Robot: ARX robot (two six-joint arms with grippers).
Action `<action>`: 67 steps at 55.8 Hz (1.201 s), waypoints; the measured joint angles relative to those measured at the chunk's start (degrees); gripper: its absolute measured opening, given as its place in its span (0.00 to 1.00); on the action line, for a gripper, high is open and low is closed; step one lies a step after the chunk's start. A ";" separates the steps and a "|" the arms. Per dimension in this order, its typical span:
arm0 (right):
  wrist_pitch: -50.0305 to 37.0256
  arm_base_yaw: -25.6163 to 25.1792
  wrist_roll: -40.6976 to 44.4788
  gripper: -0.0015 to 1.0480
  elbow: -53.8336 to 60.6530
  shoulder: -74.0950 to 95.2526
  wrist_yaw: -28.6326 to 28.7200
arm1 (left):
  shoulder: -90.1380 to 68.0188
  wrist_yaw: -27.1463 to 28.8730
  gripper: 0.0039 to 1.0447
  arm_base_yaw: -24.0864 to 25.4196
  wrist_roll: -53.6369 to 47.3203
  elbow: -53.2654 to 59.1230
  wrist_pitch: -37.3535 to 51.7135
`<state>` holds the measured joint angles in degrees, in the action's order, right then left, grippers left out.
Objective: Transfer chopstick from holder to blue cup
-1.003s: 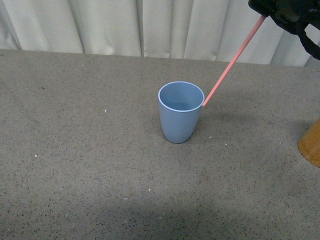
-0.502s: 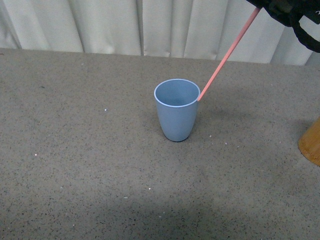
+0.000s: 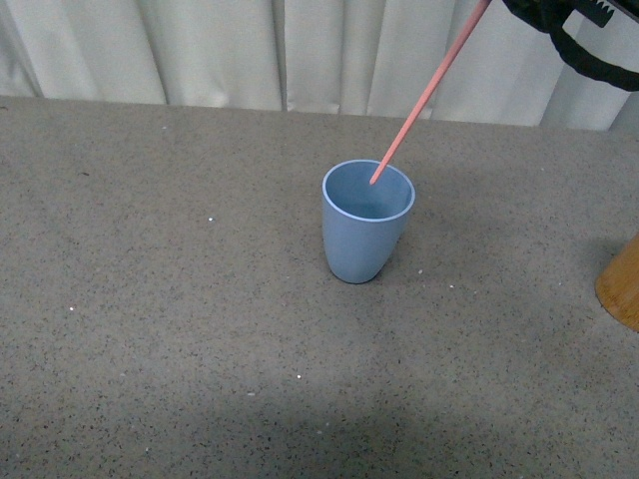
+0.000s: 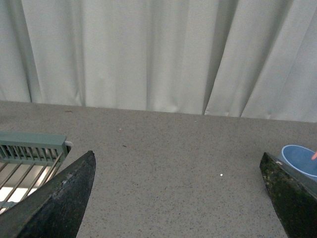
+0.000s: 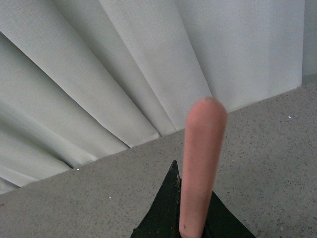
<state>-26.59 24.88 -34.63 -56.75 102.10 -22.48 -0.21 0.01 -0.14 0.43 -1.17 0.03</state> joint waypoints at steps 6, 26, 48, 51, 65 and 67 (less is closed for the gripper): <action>0.50 0.31 0.35 0.01 -0.48 1.18 -0.50 | 0.00 0.02 0.94 0.00 0.00 0.00 0.00; -0.04 1.36 2.47 0.52 -0.31 1.53 -1.62 | 0.00 0.00 0.94 0.00 0.00 0.00 0.00; -25.90 -15.65 31.43 0.33 42.51 -33.29 15.12 | 0.00 0.04 0.94 0.00 0.00 0.00 0.00; -18.75 -20.79 32.52 0.24 47.95 -42.84 19.87 | 0.02 0.02 0.94 0.00 0.00 0.00 0.00; 29.70 -24.70 34.23 0.01 37.27 -84.00 22.36 | 0.00 -0.02 0.94 0.00 0.00 0.00 0.00; 34.71 -24.76 34.27 0.01 31.08 -83.08 22.38 | 0.00 -0.02 0.94 0.00 0.00 0.00 0.00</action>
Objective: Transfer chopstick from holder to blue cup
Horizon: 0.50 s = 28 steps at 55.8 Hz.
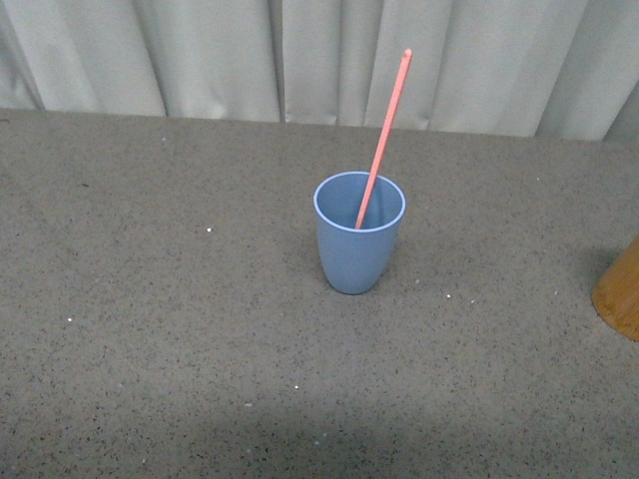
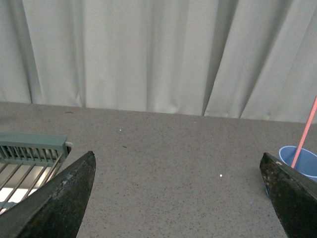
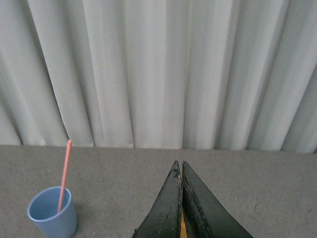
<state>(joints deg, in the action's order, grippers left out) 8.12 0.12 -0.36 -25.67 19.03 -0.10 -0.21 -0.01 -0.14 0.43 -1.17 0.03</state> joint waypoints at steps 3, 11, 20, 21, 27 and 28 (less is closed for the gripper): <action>4.90 0.00 0.07 0.01 -7.08 2.69 0.22 | 0.11 0.07 0.94 0.00 0.00 0.00 0.00; 12.17 -0.02 0.15 0.01 -21.92 10.82 0.20 | 0.09 0.04 0.94 0.00 0.00 0.00 0.00; 9.03 -0.02 0.15 0.01 -20.50 8.46 0.15 | 0.09 0.02 0.94 0.00 0.00 0.00 0.00; 7.85 -0.02 0.15 0.01 -18.32 6.97 0.15 | 0.09 0.02 0.94 0.00 0.00 0.00 0.00; 3.63 -0.02 0.17 0.01 -8.55 2.14 0.20 | 0.09 0.02 0.94 0.00 0.00 0.00 0.00; 3.13 -0.02 0.15 0.01 -7.19 1.57 0.20 | 0.09 0.02 0.94 0.00 0.00 0.00 0.00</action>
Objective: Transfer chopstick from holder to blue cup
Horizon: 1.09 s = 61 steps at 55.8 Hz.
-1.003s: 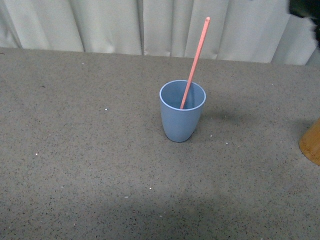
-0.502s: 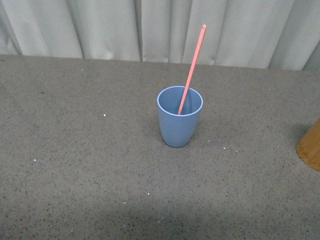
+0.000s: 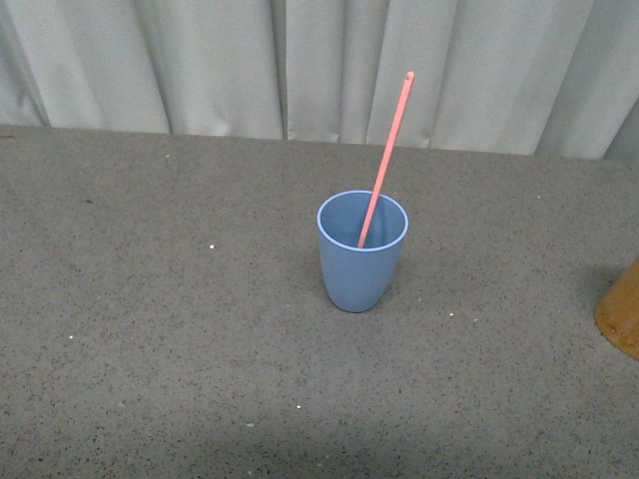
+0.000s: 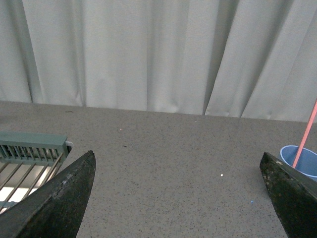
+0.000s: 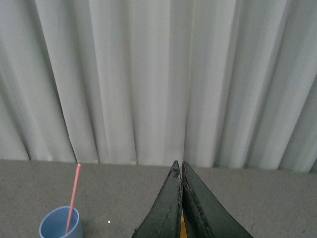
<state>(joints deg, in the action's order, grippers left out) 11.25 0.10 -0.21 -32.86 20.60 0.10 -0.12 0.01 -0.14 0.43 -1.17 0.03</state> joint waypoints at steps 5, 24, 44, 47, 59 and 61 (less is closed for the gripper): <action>-2.75 0.00 0.00 0.01 7.28 -3.23 -0.07 | 0.00 0.00 0.94 0.00 0.00 0.00 0.00; -8.52 0.00 0.00 0.01 21.59 -11.85 -0.04 | 0.00 0.00 0.94 0.00 0.00 0.00 0.00; -10.32 0.00 0.00 0.01 27.89 -16.17 -0.04 | 0.00 0.00 0.94 0.00 0.00 0.00 0.00; -10.40 0.00 0.00 0.01 28.39 -16.61 -0.04 | 0.00 0.00 0.94 0.00 0.00 0.00 0.00; -10.67 0.00 0.00 0.01 29.75 -17.73 -0.04 | 0.00 0.00 0.94 0.00 0.00 0.00 0.00; -10.67 0.00 0.00 0.01 29.88 -17.81 -0.04 | 0.00 0.00 0.94 0.00 0.00 0.00 0.00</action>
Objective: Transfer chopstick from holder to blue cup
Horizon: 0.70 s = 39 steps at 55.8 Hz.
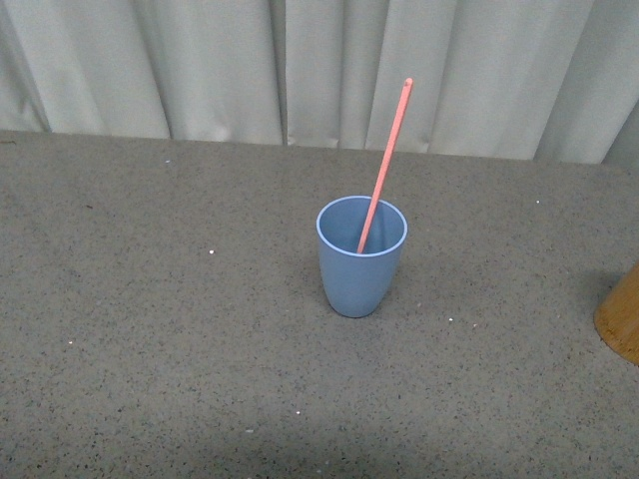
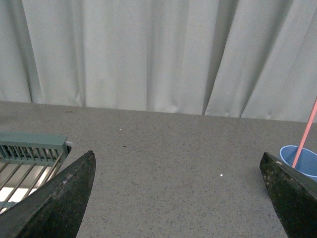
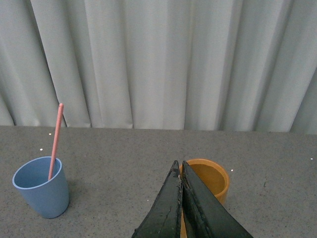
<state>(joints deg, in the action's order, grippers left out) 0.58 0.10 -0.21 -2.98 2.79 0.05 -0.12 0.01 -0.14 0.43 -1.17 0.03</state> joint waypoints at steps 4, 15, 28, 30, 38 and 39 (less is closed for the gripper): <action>0.00 0.00 0.00 0.01 0.26 -0.31 0.00 | 0.00 0.00 0.94 0.00 0.00 0.00 0.00; -0.37 0.00 0.00 0.01 2.71 -2.45 0.00 | 0.00 0.00 0.94 0.00 0.00 0.00 0.00; -0.37 0.00 0.02 0.01 2.71 -2.54 0.00 | 0.00 0.00 0.94 0.00 0.00 0.00 0.00; -0.37 0.00 0.00 0.01 2.71 -2.54 0.00 | 0.00 0.00 0.94 0.00 0.00 0.00 0.00; -0.37 0.00 0.00 0.01 2.71 -2.54 0.00 | 0.00 0.00 0.94 0.00 0.00 0.00 0.00; -0.37 0.00 0.00 0.01 2.71 -2.54 0.00 | 0.00 0.00 0.94 0.00 0.00 0.00 0.00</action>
<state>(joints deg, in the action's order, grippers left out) 0.21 0.10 -0.21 -0.27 0.25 0.05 -0.12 0.01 -0.14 0.43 -1.17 0.03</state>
